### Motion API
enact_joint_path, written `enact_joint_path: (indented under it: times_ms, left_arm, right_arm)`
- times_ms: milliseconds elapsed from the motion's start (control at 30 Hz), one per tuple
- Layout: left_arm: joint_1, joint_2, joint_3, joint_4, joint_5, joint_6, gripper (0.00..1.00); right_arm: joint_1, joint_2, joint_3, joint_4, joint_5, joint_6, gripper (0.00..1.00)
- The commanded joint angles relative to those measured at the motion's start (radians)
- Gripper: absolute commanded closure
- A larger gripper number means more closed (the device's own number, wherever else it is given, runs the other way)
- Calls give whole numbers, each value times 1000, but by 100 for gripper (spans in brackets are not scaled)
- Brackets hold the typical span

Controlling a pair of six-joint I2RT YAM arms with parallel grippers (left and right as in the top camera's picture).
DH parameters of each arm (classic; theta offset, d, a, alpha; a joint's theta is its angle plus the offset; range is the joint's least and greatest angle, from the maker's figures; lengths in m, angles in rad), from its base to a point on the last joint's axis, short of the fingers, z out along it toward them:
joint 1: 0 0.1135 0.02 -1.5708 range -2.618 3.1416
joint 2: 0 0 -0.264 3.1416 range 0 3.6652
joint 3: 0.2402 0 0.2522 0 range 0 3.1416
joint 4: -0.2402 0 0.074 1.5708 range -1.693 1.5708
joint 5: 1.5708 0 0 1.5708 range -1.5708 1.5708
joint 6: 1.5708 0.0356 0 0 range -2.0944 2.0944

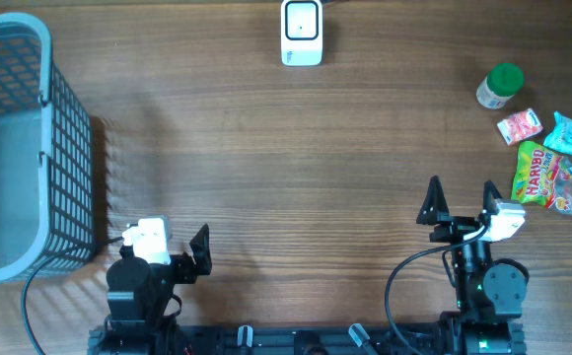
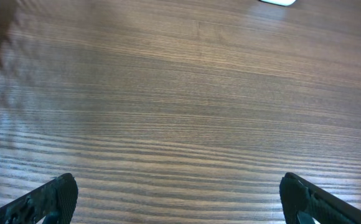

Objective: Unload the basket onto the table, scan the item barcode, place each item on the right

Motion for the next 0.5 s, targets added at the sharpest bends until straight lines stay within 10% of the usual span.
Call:
enact_joint_path:
  times_ms: [0, 467]
  left_arm:
    - [-6, -2, -6, 2, 2, 33, 0]
    - [-35, -2, -14, 447, -11, 50, 0]
  right_arm:
    - [-6, -14, -1, 2, 17, -12, 0]
    - [-6, -14, -1, 2, 17, -12, 0]
